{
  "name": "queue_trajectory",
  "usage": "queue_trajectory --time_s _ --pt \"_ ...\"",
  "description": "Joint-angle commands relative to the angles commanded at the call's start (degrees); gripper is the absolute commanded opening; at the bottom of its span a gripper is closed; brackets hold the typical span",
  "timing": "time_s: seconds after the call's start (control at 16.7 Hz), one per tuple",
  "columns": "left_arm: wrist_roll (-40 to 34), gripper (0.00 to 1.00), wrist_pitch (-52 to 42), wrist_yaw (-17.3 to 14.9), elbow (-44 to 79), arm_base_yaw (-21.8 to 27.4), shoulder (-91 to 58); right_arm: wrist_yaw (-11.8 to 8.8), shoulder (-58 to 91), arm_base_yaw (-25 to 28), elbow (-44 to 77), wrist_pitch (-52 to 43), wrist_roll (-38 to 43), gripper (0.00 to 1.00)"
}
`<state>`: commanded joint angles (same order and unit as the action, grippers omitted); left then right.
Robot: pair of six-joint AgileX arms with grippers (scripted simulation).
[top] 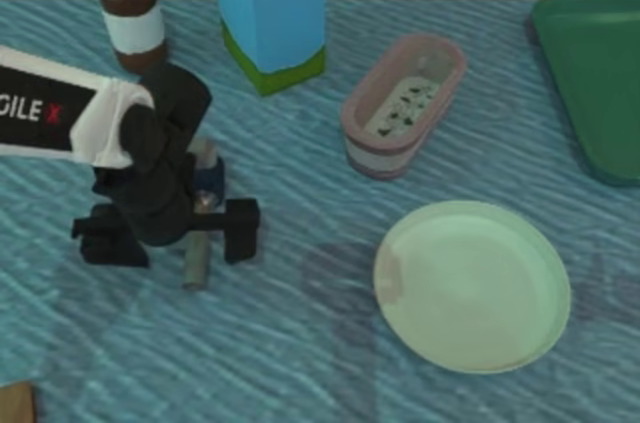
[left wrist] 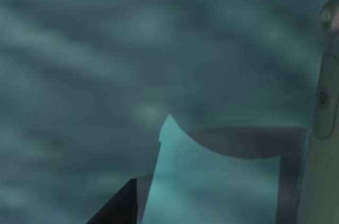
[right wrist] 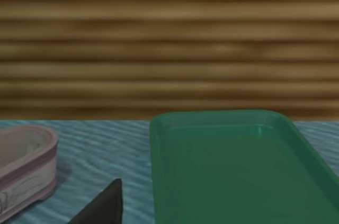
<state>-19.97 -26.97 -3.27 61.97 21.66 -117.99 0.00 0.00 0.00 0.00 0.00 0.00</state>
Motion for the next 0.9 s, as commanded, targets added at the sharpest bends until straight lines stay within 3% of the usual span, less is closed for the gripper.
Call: queue_trajectory --time_s 0.78,0.9 --pt "0.00 0.02 0.00 0.00 0.00 0.00 0.00 0.00 0.00 0.00 0.00 0.00 0.00 1.00" --pt "0.00 0.00 0.00 0.00 0.00 0.00 0.00 0.00 0.00 0.00 0.00 0.00 0.00 1.00"
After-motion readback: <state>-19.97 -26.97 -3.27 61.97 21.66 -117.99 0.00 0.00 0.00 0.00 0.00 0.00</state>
